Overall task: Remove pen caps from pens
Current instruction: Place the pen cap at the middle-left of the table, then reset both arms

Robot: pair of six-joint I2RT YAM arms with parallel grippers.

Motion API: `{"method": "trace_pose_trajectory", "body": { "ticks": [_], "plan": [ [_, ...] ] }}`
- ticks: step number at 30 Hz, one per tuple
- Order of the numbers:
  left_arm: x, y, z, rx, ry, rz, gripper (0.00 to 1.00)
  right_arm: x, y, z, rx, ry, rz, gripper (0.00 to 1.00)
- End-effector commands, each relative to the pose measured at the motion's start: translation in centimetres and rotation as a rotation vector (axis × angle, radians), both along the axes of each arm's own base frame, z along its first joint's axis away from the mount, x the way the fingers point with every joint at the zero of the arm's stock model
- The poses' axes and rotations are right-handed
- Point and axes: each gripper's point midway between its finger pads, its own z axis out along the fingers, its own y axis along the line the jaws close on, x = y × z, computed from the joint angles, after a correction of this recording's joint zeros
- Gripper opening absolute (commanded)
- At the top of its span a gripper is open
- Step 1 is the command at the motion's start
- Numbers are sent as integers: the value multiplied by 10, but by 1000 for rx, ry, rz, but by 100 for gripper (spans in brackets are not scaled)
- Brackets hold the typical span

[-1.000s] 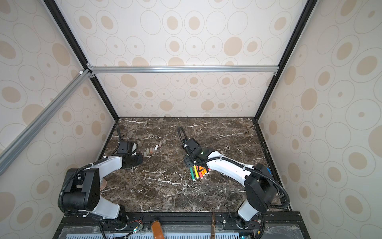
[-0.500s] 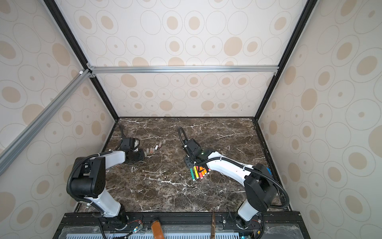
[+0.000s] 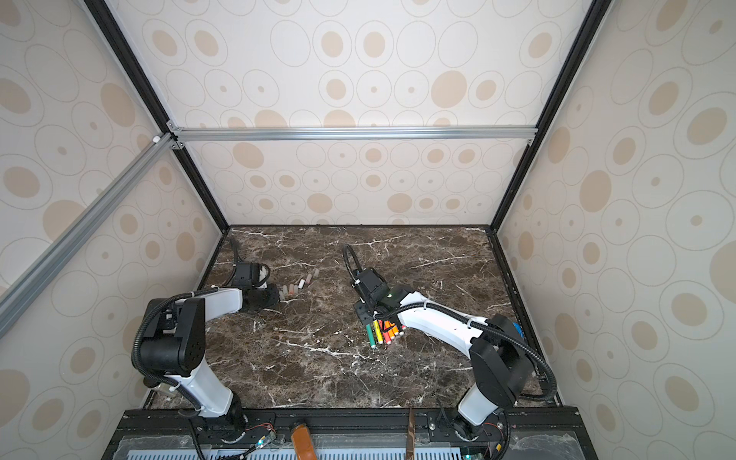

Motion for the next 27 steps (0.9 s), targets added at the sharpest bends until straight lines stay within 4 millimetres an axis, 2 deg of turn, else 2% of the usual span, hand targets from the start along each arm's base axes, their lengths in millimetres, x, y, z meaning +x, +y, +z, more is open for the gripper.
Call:
{"method": "trace_pose_trajectory", "body": {
  "ticks": [1,8,14,17,20,21,22,23,24,25,27],
  "plan": [
    [-2,5,0,4,25,7,20,-1,-3,-8,-15,29,-13,30],
    [-2,6,13,0,-5,5,31,-2,-2,-8,-13,32,-12,31],
    [0,9,35,12,-44,9,39,0,-3,-2,-9,13,-11,42],
    [0,13,56,33,-83,24,48,2,-5,9,-6,-18,-12,49],
    [-1,22,95,78,-157,54,68,6,-9,28,2,-75,-17,54],
    [-2,24,114,89,-201,61,77,8,-12,37,7,-99,-24,64],
    [-2,26,132,98,-248,73,80,9,-15,44,8,-117,-32,90],
    [-5,29,155,106,-315,87,90,11,-20,52,12,-142,-41,100],
    [-9,30,176,111,-387,98,100,13,-28,61,13,-166,-62,100],
    [-15,35,193,124,-461,128,100,15,-36,70,18,-195,-81,100],
    [-34,55,216,179,-582,242,100,19,-59,83,31,-250,-133,100]
  ]
}}
